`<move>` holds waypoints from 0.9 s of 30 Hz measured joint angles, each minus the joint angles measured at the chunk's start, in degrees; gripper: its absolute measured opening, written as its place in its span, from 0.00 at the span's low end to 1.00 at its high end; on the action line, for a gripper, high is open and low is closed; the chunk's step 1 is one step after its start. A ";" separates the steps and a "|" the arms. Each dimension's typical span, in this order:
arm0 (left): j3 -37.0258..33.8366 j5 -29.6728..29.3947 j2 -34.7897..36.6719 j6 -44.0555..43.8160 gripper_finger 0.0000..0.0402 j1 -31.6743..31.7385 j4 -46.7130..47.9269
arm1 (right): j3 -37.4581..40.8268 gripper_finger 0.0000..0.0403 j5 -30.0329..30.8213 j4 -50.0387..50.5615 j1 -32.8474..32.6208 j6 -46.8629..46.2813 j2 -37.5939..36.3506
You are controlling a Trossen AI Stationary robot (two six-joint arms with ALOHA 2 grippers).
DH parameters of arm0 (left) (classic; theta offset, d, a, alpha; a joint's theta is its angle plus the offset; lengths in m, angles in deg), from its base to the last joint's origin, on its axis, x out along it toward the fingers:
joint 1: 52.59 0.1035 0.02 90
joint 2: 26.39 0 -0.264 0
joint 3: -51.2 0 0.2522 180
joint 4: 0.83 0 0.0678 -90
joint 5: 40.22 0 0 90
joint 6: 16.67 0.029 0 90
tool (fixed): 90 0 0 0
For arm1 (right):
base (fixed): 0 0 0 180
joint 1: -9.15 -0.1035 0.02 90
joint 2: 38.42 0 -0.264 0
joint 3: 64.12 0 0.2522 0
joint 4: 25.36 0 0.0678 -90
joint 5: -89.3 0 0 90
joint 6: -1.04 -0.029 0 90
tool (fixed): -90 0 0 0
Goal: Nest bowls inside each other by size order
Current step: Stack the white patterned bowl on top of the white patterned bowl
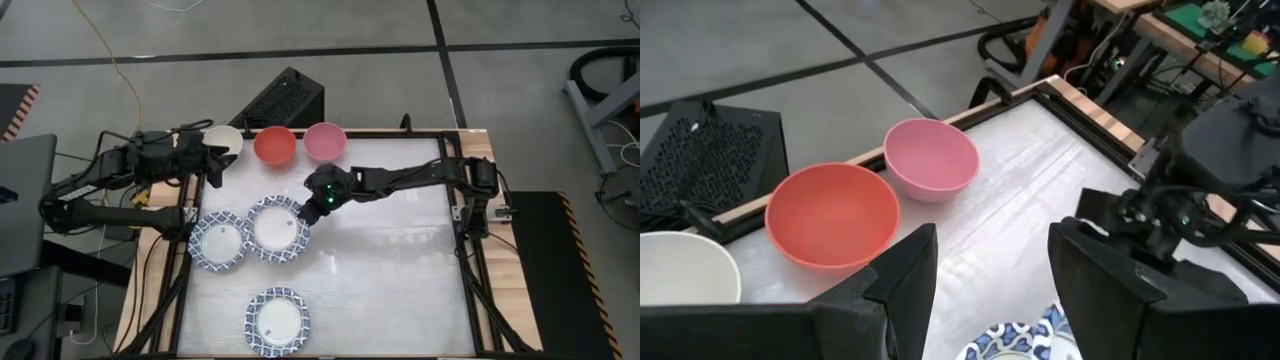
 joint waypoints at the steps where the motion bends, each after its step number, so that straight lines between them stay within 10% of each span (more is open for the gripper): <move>1: 0.00 -0.02 0.00 0.00 0.45 0.01 0.00 | 0.00 0.02 0.01 -0.02 0.08 0.06 0.00; 27: 0.00 -0.17 -0.02 0.02 0.45 0.02 0.18 | -0.04 0.02 0.07 2.19 0.65 -0.38 6.46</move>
